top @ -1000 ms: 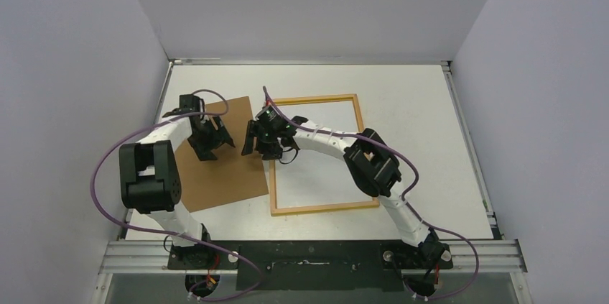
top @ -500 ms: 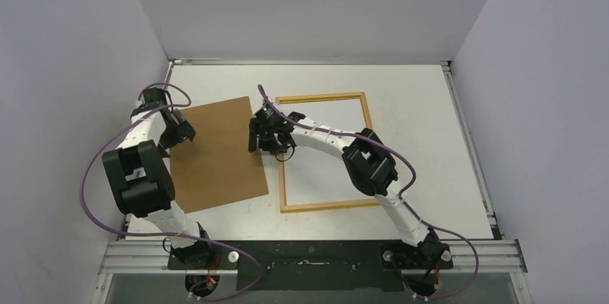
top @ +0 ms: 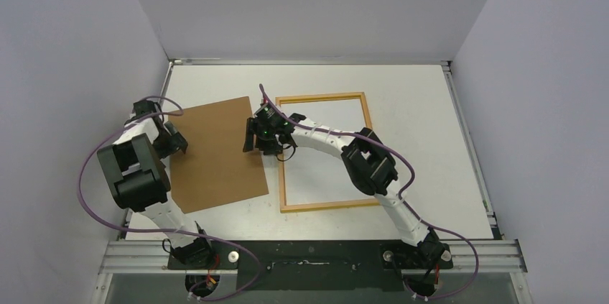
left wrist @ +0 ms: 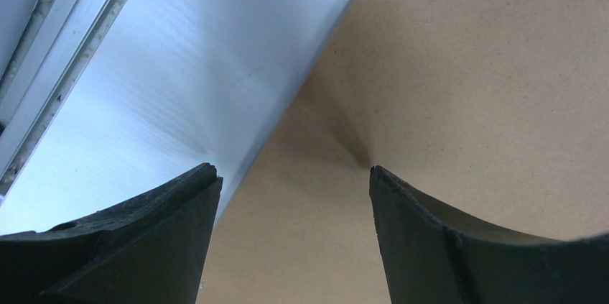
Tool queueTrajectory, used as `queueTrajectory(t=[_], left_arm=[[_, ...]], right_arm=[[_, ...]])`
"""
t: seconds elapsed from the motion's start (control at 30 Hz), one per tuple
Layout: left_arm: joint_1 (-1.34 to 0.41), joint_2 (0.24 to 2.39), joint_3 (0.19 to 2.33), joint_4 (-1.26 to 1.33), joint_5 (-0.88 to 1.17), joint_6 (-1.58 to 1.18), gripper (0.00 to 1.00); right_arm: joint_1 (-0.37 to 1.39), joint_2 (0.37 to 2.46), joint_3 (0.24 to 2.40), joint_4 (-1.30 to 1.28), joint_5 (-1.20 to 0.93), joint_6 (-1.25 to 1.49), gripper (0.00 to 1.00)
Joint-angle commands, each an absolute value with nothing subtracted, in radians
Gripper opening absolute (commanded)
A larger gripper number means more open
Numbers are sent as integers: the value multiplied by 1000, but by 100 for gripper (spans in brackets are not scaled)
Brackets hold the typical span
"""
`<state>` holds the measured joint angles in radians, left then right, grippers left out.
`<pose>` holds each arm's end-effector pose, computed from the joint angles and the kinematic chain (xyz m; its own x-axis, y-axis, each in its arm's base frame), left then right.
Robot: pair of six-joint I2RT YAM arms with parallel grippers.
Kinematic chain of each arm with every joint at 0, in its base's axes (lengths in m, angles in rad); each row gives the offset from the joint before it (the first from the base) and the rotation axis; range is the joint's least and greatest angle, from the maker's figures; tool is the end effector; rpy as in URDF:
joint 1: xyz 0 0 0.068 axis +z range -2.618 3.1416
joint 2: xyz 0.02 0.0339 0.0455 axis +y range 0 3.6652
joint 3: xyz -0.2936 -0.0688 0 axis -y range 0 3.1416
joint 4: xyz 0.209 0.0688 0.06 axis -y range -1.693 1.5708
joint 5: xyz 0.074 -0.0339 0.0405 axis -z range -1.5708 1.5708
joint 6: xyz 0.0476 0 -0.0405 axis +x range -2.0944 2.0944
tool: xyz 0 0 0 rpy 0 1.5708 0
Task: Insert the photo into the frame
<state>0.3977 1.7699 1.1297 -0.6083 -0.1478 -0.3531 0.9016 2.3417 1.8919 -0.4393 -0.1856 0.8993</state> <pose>0.2922 0.1304 0.2097 -0.6732 -0.6538 -0.3455 -0.7022 0.7117 0.0215 0.3126 0.4094 0.1935 -0.9597 0.0270 -0.2798 -0.1473 0.7994 0.5825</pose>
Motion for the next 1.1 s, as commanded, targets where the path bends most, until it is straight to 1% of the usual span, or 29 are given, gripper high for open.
queueTrajectory(t=[0.0, 0.13, 0.27, 0.43, 0.6, 0.8, 0.87, 1.07], left_arm=[[434, 1799, 1127, -520, -45, -312, 73], [455, 1829, 1121, -517, 72, -368, 70], [483, 1830, 1111, -514, 138, -408, 66], [486, 1847, 1112, -502, 234, -435, 60], [486, 1852, 1094, -488, 302, -468, 51], [480, 1834, 1052, -484, 335, -519, 46], [480, 1823, 1045, -500, 321, -529, 44], [479, 1783, 1018, -525, 294, -549, 43]], right_arm=[[894, 2380, 1866, -419, -211, 937, 72], [894, 2395, 1880, -415, -224, 946, 72], [895, 2405, 1889, -414, -231, 946, 72], [895, 2416, 1898, -365, -316, 964, 72], [891, 2347, 1904, -236, -404, 982, 70], [885, 2273, 1903, -208, -428, 959, 67], [881, 2250, 1892, -209, -424, 944, 64], [868, 2207, 1861, -207, -412, 937, 43]])
